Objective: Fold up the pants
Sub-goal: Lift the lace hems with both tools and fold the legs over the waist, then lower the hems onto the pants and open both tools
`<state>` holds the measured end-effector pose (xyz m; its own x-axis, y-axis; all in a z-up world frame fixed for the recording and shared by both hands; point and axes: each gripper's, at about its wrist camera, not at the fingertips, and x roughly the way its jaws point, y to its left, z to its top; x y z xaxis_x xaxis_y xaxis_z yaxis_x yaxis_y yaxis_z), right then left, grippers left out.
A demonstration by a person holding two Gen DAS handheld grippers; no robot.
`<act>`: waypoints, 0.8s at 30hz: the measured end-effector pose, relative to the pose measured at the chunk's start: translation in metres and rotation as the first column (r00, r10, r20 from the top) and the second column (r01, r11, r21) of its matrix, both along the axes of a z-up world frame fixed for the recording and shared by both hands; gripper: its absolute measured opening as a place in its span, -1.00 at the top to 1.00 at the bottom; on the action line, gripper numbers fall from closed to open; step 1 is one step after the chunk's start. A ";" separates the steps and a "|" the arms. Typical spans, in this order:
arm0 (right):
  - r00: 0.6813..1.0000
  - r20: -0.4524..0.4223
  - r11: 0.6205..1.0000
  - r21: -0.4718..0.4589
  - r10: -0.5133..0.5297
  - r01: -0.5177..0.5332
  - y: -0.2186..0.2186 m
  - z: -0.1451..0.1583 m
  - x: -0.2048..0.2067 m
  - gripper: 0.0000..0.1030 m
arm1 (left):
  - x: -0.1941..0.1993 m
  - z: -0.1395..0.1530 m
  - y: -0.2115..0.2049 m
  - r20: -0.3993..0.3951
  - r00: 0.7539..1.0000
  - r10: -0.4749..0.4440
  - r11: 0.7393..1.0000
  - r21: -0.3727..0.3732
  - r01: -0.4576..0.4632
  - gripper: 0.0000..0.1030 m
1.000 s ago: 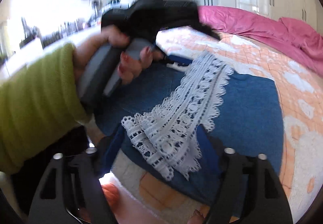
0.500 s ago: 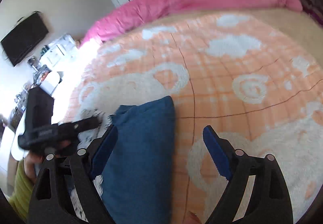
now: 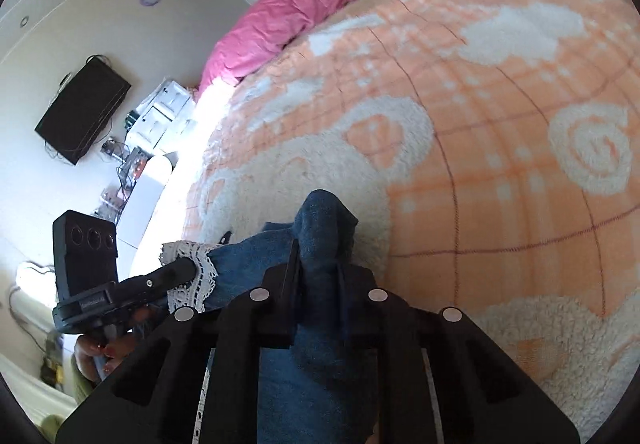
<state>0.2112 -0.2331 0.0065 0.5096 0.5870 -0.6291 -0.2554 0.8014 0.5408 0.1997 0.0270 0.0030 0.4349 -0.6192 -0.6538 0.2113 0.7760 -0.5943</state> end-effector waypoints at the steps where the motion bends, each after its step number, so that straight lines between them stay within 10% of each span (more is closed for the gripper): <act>1: 1.000 0.018 0.998 -0.068 -0.003 0.004 0.007 0.001 -0.001 0.72 | 0.000 -0.002 -0.001 0.001 1.000 0.004 1.000 0.025 -0.005 0.71; 8: 0.997 0.075 0.928 -0.371 -0.011 0.038 0.029 -0.018 -0.002 0.29 | 0.003 -0.018 -0.010 -0.012 1.000 0.024 0.993 0.119 -0.022 0.56; 13: 0.993 0.115 0.925 -0.376 -0.006 0.049 0.022 -0.015 -0.015 -0.17 | -0.003 -0.009 -0.003 0.002 0.998 0.066 0.987 0.148 -0.065 0.27; 24: 0.989 0.134 0.972 -0.218 -0.055 0.084 -0.010 0.005 -0.040 -0.18 | -0.062 0.029 0.008 0.148 0.970 0.192 0.951 0.216 -0.221 -0.08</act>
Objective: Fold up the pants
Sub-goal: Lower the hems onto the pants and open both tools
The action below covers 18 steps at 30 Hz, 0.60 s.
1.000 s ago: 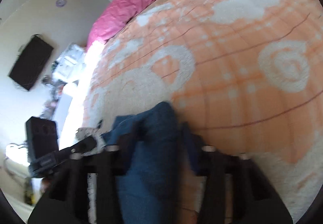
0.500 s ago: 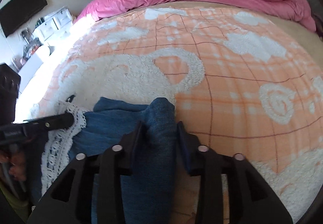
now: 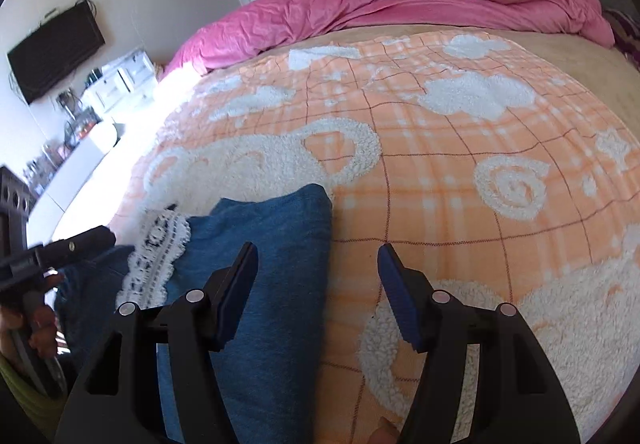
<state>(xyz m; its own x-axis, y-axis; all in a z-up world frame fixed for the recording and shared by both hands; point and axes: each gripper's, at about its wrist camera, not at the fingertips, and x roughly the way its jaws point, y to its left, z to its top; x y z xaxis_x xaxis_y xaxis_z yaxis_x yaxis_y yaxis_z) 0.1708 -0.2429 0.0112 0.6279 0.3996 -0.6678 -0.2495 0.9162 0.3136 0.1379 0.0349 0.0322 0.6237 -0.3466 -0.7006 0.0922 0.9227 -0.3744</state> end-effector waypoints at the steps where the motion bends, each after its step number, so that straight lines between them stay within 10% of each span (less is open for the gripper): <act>1: 1.000 0.006 1.000 0.007 -0.005 0.005 -0.002 0.002 -0.002 -0.18 | -0.005 0.003 -0.001 0.006 1.000 -0.002 1.000 0.000 0.002 -0.11; 5: 0.999 0.026 0.999 0.034 -0.027 0.026 -0.009 0.010 -0.015 -0.52 | -0.025 0.005 -0.003 0.001 1.000 -0.012 1.000 -0.012 0.012 -0.15; 18: 0.997 0.066 0.999 0.029 -0.040 0.038 -0.015 0.012 -0.067 -0.69 | -0.072 0.006 -0.020 -0.020 0.999 -0.045 0.999 -0.010 0.045 -0.44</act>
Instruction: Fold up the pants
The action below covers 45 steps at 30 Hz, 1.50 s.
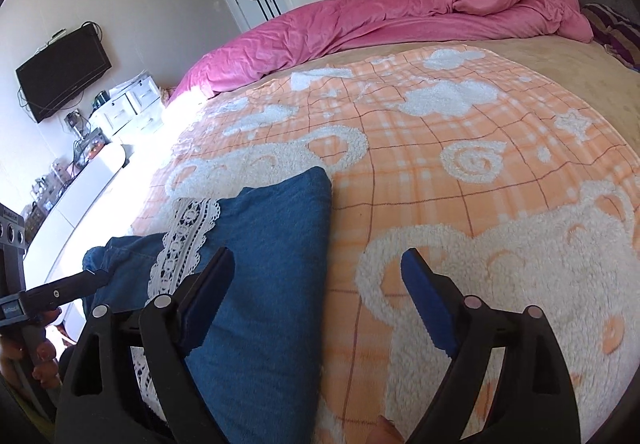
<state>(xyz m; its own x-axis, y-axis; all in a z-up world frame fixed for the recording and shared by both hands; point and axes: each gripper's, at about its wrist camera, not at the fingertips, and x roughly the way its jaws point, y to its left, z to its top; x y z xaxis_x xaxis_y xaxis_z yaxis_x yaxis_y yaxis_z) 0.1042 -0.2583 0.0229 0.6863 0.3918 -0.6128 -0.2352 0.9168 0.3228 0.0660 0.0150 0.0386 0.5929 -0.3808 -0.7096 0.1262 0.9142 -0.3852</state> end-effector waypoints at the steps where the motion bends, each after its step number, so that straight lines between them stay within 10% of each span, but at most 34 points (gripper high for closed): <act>1: 1.000 -0.001 1.000 0.006 0.002 -0.002 -0.001 -0.001 -0.005 -0.72 | -0.003 -0.001 -0.001 -0.007 1.000 -0.003 1.000 -0.001 0.003 -0.44; 12: 0.997 -0.032 0.997 -0.019 0.074 -0.075 0.006 -0.013 -0.051 -0.74 | -0.028 -0.027 -0.007 -0.108 0.994 -0.010 0.997 -0.073 0.002 -0.43; 27: 0.989 -0.089 0.992 -0.026 0.121 -0.123 0.015 -0.026 -0.059 -0.51 | -0.031 -0.049 -0.028 -0.215 0.977 0.012 0.987 -0.153 -0.046 0.06; 33: 0.988 -0.088 0.991 -0.034 0.127 -0.130 0.016 -0.029 -0.058 -0.51 | -0.029 -0.050 -0.033 -0.202 0.979 0.020 0.991 -0.124 -0.046 0.76; 38: 0.987 -0.048 0.988 -0.013 0.151 -0.152 0.017 -0.022 -0.062 -0.51 | -0.044 -0.028 -0.033 -0.107 0.994 -0.007 0.999 0.046 0.012 0.79; 45: 0.983 0.037 0.978 -0.115 0.180 -0.174 0.031 -0.012 -0.070 -0.51 | -0.040 -0.047 -0.036 -0.150 0.989 0.000 0.997 0.074 0.011 0.62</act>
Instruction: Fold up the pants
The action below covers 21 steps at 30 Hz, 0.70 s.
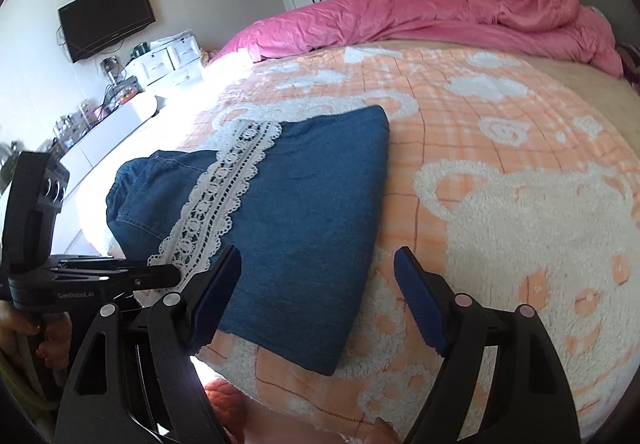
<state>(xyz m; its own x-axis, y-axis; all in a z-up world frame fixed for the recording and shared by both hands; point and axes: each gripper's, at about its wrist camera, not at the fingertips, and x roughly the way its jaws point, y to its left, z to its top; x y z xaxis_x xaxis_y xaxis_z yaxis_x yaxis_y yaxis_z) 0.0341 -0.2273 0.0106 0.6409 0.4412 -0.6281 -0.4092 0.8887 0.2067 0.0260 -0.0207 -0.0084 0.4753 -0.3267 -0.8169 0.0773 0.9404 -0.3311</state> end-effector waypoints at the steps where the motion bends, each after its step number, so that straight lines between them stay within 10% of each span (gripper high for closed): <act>1: 1.000 0.000 1.000 -0.008 0.004 -0.004 0.001 -0.001 0.000 -0.51 | 0.000 0.000 0.000 0.004 1.000 0.000 1.000 0.004 0.000 0.59; 21: 0.996 -0.085 0.992 -0.127 -0.019 0.008 0.013 -0.024 0.011 -0.52 | -0.008 0.008 -0.004 0.028 1.000 -0.011 0.999 0.040 0.010 0.22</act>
<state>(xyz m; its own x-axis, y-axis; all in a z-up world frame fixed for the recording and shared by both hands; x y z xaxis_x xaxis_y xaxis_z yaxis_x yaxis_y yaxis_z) 0.0454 -0.2139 -0.0130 0.5873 0.3467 -0.7314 -0.3830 0.9151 0.1263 0.0180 -0.0244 -0.0006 0.4950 -0.2991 -0.8158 0.0961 0.9520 -0.2907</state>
